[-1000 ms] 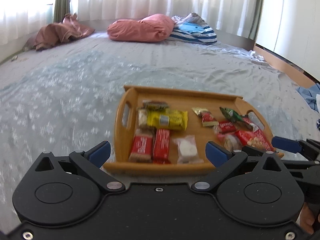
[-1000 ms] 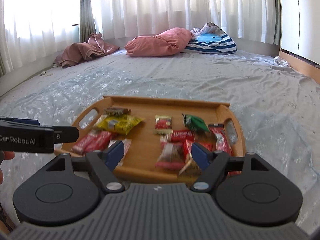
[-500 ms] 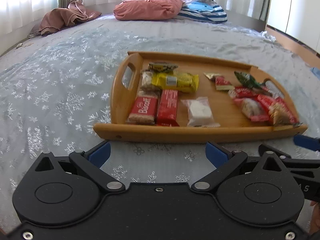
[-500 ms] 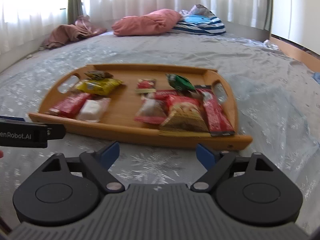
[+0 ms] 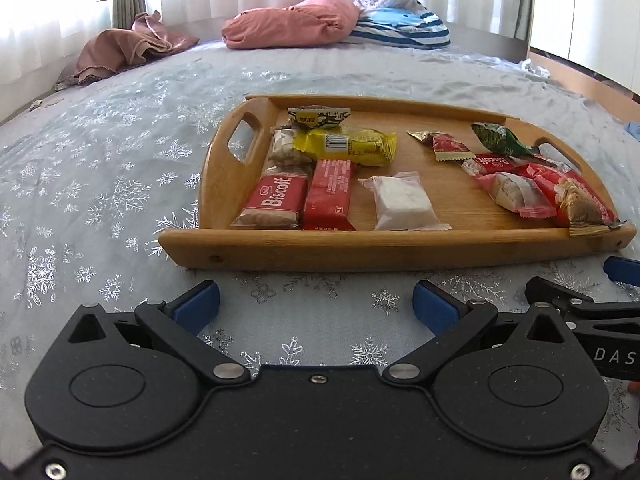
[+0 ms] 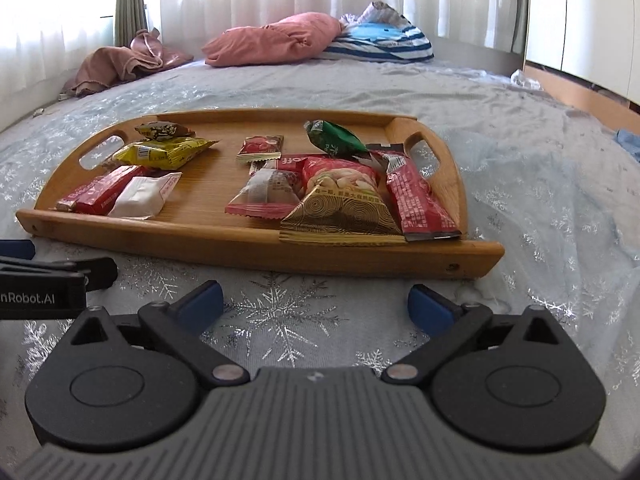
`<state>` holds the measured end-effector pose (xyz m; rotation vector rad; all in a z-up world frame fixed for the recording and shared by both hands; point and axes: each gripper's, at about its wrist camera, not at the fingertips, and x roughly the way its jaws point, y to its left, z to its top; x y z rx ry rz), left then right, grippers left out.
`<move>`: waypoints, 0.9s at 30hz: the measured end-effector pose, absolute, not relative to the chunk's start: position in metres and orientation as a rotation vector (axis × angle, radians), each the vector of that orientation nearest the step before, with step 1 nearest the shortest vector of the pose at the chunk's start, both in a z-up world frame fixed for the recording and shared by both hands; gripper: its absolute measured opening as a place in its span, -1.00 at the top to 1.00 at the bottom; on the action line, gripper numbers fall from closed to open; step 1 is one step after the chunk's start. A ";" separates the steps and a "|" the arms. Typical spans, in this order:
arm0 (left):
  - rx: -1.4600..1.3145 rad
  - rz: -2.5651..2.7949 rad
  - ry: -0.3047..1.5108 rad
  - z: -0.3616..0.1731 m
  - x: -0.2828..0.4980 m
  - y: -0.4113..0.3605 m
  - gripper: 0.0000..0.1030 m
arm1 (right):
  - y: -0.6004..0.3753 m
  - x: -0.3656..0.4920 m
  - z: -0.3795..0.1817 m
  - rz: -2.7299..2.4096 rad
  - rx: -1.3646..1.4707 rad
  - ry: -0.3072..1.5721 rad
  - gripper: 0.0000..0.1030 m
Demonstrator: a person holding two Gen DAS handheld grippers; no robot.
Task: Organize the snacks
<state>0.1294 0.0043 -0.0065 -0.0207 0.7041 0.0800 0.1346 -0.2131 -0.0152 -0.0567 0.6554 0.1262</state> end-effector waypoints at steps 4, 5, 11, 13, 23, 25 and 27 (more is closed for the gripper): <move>-0.018 0.081 0.706 -0.007 0.130 0.004 -1.00 | -0.216 0.136 -0.016 0.137 -0.036 0.654 -1.00; -0.019 0.081 0.707 -0.007 0.130 0.004 -1.00 | -0.217 0.136 -0.016 0.137 -0.037 0.653 -1.00; -0.021 0.079 0.701 -0.008 0.129 0.005 -1.00 | -0.216 0.136 -0.016 0.139 -0.040 0.649 -1.00; -0.021 0.079 0.700 -0.008 0.129 0.005 -1.00 | -0.217 0.136 -0.017 0.140 -0.039 0.648 -1.00; -0.008 0.080 0.682 -0.010 0.126 0.004 -1.00 | -0.217 0.135 -0.017 0.139 -0.039 0.643 -1.00; -0.007 0.079 0.677 -0.011 0.125 0.004 -1.00 | -0.216 0.135 -0.017 0.139 -0.039 0.641 -1.00; -0.007 0.079 0.675 -0.011 0.125 0.004 -1.00 | -0.217 0.135 -0.017 0.139 -0.039 0.642 -1.00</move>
